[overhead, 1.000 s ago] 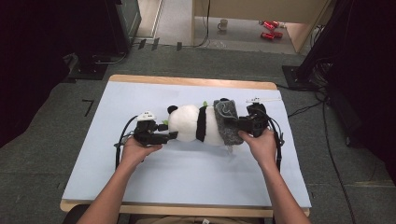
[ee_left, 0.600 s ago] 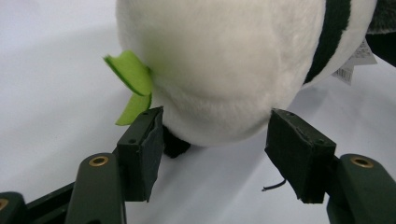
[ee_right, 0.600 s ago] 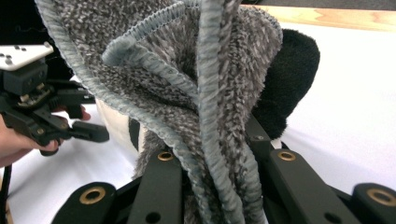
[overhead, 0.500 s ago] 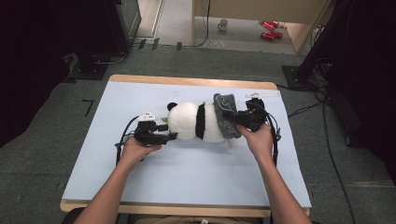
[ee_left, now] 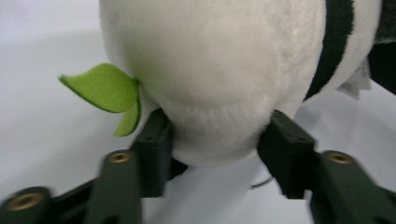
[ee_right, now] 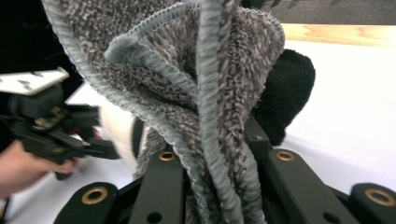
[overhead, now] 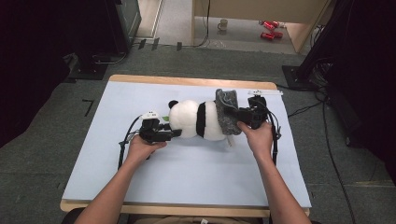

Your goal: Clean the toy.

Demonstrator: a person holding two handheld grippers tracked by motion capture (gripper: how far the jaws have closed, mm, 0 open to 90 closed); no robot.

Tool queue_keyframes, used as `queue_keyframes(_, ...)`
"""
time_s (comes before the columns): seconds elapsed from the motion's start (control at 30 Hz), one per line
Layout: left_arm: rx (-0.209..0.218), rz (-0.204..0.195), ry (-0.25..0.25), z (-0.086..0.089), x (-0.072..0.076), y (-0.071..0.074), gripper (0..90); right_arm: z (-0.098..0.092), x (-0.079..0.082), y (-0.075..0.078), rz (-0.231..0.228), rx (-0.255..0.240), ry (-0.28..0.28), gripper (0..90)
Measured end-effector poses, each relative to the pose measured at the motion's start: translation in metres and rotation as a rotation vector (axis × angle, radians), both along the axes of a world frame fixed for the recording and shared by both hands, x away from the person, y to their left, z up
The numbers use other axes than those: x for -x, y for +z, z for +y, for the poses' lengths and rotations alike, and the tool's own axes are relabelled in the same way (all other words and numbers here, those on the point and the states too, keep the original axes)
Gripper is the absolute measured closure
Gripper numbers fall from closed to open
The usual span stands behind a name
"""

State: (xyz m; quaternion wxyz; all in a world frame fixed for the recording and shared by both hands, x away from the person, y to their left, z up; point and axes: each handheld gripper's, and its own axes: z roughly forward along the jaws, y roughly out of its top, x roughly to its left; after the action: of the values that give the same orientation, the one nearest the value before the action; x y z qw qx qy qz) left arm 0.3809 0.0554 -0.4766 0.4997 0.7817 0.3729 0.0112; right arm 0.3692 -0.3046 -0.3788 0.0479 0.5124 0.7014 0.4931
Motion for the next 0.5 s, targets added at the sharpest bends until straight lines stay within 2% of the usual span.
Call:
queue_keyframes(0.17, -0.001, 0.071, 0.007, -0.002, 0.002, 0.007, 69.5, 0.011, 0.007, 0.013, -0.022, -0.007, 0.030, 76.9)
queue_keyframes(0.27, -0.004, 0.101, -0.003, -0.003, 0.006, 0.011, 72.0, 0.025, 0.012, 0.019, -0.032, -0.018, 0.074, 76.9)
queue_keyframes(0.33, -0.011, 0.094, 0.005, -0.002, 0.012, 0.015, 73.2, 0.038, 0.016, 0.021, -0.037, -0.007, 0.108, 77.0)
queue_keyframes(0.4, 0.012, 0.113, 0.003, 0.000, 0.018, 0.017, 73.8, 0.051, 0.019, 0.020, -0.035, -0.001, 0.142, 77.0)
queue_keyframes(0.5, 0.021, 0.138, 0.003, 0.003, 0.029, 0.022, 74.2, 0.069, 0.023, 0.017, -0.025, 0.011, 0.194, 77.0)
